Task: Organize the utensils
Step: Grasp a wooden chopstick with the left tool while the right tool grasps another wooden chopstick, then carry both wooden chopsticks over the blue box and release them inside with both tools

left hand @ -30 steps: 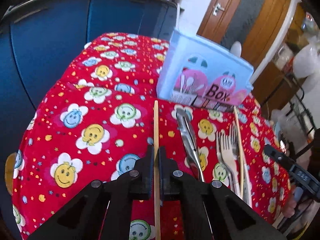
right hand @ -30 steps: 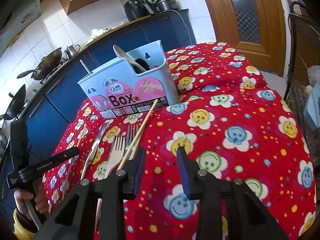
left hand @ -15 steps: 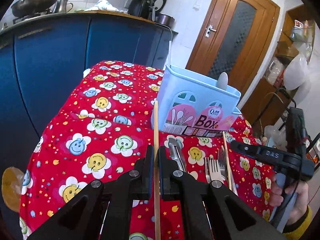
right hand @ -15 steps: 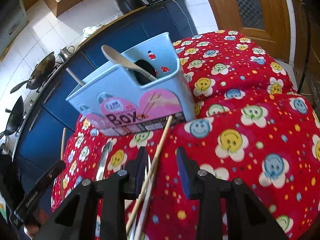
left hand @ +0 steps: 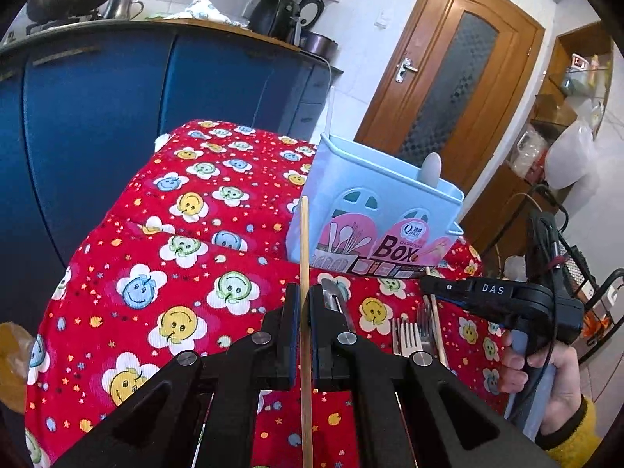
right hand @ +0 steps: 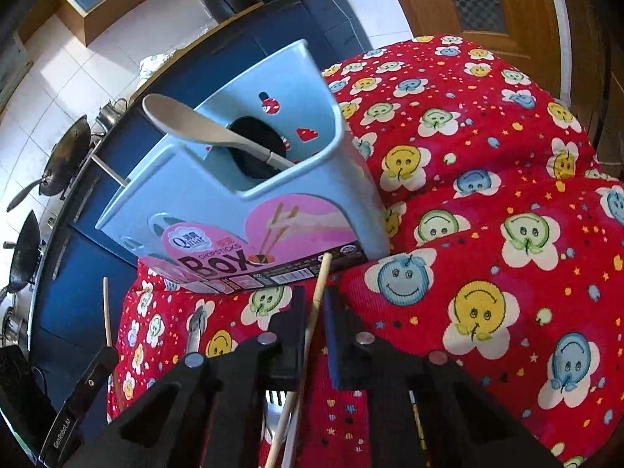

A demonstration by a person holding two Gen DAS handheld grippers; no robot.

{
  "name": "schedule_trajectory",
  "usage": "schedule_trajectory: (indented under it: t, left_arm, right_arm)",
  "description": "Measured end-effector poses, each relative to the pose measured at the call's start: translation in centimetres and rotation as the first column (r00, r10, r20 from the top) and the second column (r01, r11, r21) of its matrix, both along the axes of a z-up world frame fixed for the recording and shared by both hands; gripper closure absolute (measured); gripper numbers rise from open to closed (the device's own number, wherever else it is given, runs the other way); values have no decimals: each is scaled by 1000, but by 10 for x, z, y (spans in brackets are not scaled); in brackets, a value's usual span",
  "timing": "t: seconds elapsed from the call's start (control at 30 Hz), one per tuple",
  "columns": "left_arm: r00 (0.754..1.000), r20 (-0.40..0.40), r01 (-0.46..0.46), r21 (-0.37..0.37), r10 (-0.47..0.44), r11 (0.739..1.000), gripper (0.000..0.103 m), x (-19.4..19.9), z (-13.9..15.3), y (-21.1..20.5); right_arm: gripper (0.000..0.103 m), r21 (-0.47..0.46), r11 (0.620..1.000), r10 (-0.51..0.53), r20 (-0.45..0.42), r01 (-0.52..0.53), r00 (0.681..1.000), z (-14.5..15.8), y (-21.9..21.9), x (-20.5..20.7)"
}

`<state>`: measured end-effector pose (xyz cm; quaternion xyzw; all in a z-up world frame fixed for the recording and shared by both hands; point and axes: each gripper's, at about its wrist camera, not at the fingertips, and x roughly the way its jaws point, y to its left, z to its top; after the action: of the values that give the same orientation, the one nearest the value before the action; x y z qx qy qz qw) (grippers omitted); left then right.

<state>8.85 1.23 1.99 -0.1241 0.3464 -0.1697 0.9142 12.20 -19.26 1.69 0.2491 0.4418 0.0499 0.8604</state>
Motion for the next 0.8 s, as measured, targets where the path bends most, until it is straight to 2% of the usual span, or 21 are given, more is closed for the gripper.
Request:
schedule_trajectory:
  t: [0.13,0.43,0.63,0.8]
  left_arm:
    - [1000,16,2,-14,-2,1000,98,-4,5,0]
    - [996,91,13,-43,-9,999,98,-19,24,-2]
    - [990,141,5,-47,2,999,98,-26,37,-4]
    - [987,159,-6,-60,15,998,98,-21,45,-7]
  right_arm:
    - [97,9,1000,0,41,0,999,9,-1,-9]
    - [97,22,999,20,185,-25,983,45,3,-48]
    - [97,-29,999,23,315,-15,949,74,7,-74]
    - [97,-79,997,32,417,1,908,96,8,-85]
